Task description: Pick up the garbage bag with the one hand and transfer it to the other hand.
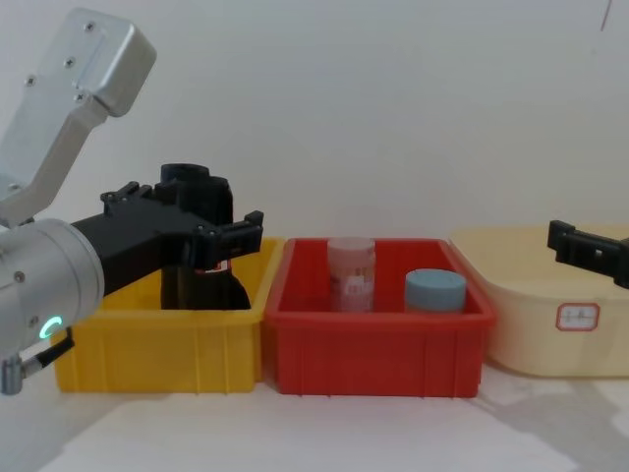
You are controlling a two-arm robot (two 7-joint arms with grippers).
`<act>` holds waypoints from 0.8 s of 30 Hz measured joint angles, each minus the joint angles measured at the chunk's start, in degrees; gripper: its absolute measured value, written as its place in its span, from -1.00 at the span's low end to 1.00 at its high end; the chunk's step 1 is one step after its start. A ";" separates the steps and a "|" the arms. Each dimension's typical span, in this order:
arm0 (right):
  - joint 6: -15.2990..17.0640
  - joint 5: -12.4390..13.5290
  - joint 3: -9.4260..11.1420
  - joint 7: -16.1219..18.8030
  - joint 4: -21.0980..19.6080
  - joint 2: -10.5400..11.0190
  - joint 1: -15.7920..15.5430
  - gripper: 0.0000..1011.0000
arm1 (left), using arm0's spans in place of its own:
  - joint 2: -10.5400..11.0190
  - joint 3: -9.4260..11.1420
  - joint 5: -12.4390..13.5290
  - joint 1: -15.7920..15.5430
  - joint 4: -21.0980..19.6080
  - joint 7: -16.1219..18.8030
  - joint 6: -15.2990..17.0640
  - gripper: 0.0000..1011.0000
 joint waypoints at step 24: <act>0.00 0.00 0.00 0.00 0.00 0.00 0.00 0.98 | 0.00 0.00 -0.01 0.00 0.00 0.00 0.00 0.98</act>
